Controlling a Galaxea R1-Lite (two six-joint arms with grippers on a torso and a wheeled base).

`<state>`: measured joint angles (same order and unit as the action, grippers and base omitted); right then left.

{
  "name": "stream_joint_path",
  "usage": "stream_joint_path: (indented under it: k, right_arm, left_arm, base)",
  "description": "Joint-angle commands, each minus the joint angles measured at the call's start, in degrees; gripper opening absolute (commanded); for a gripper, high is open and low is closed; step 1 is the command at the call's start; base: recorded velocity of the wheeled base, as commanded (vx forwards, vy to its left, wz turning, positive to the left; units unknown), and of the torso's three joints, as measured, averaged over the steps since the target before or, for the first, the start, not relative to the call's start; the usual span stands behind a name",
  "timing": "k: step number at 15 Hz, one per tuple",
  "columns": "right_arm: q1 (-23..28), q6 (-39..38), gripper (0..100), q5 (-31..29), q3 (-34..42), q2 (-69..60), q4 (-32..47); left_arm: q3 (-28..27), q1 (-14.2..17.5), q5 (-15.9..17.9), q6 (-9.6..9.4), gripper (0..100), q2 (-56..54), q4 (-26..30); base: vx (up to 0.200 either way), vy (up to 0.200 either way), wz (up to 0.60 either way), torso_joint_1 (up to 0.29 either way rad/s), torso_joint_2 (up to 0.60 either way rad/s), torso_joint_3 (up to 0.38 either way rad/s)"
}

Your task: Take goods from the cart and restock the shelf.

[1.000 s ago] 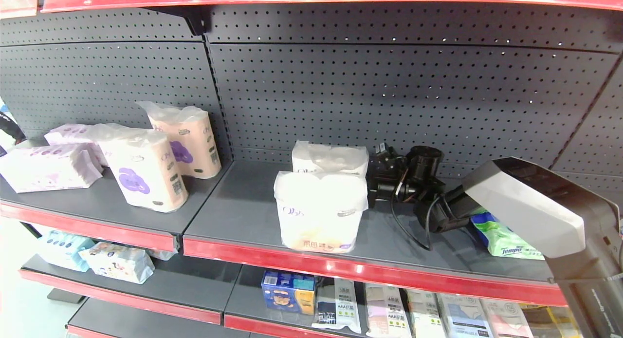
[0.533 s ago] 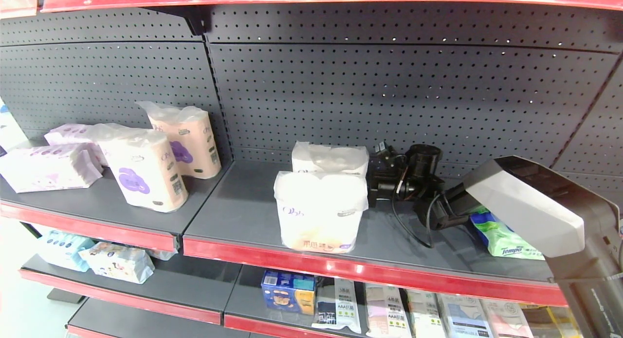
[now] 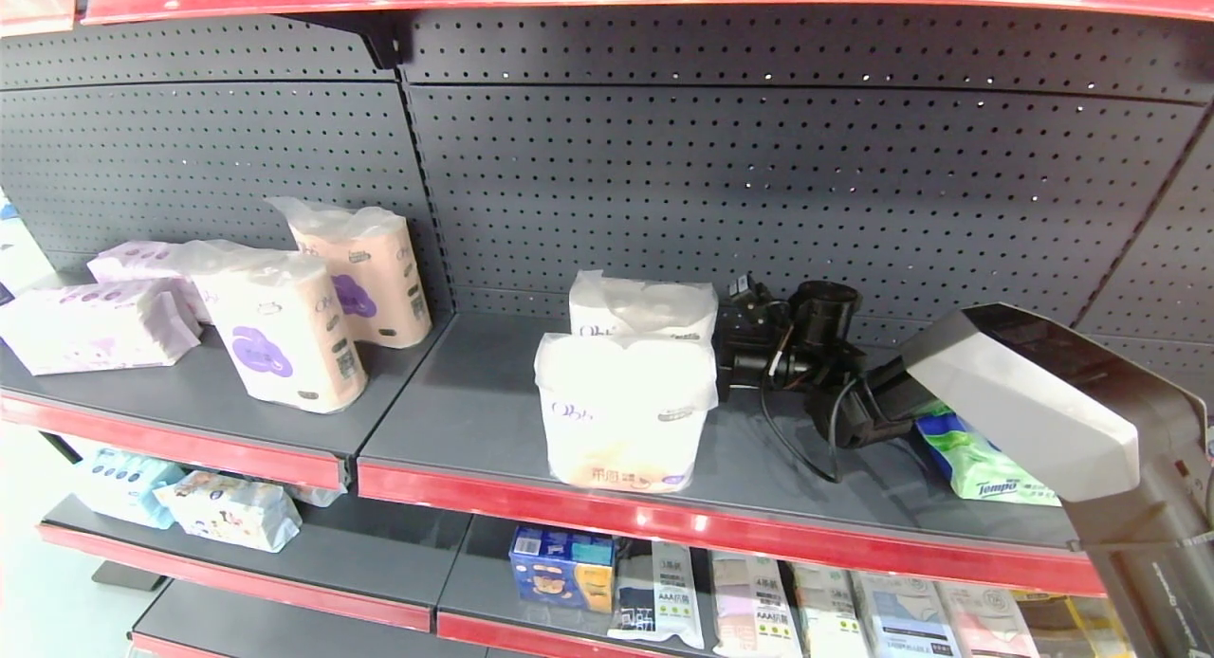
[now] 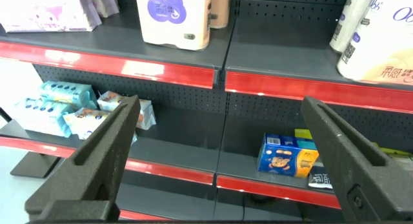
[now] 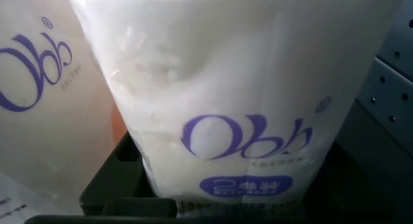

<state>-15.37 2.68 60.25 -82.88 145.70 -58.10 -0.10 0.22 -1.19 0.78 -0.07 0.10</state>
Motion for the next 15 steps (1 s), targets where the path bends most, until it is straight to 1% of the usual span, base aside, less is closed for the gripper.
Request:
stream_joint_path:
  k: [1,15]
  right_arm:
    - [0.26,0.04,0,0.31,0.0,0.02,0.0]
    - [0.78,0.04,0,0.4,0.09,0.02,0.09]
  left_arm:
    - [0.01,0.04,-0.04,0.01,100,0.07,-0.01]
    - [0.01,0.04,-0.04,0.01,100,0.07,-0.01]
  base:
    - [0.0,0.0,0.0,0.0,0.0,0.0]
    - [0.0,0.0,0.0,0.0,0.0,0.0]
